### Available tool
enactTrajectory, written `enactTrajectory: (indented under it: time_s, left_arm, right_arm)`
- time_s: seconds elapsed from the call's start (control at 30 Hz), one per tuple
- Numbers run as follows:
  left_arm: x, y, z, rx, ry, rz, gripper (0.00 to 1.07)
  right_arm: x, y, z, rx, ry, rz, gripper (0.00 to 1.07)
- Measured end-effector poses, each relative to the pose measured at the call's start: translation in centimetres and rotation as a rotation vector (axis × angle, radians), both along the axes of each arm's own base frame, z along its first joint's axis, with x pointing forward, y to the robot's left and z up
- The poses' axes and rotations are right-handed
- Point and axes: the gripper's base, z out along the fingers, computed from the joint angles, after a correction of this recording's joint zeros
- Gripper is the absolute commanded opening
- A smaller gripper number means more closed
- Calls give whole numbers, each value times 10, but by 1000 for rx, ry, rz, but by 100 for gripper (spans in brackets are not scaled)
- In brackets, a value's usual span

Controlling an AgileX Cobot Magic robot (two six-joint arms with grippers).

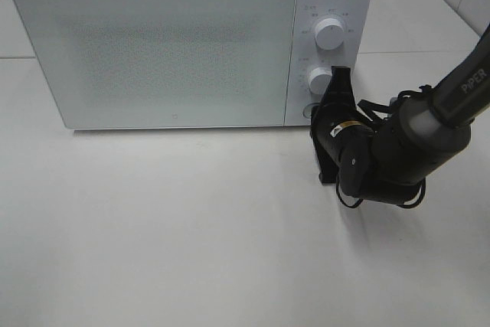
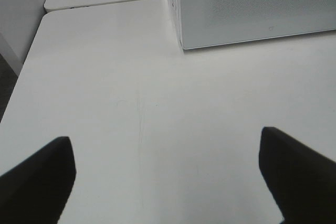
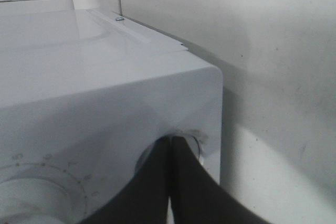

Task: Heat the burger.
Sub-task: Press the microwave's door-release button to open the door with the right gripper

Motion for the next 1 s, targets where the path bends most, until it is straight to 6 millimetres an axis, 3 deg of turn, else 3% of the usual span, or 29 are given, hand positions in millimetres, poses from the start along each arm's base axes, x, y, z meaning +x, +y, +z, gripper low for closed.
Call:
enactTrajectory:
  time_s: [1.0]
  left_arm:
    - [0,0,0,0,0,0,87]
  right_arm:
    - [15,10,4,-14,10,-39,0]
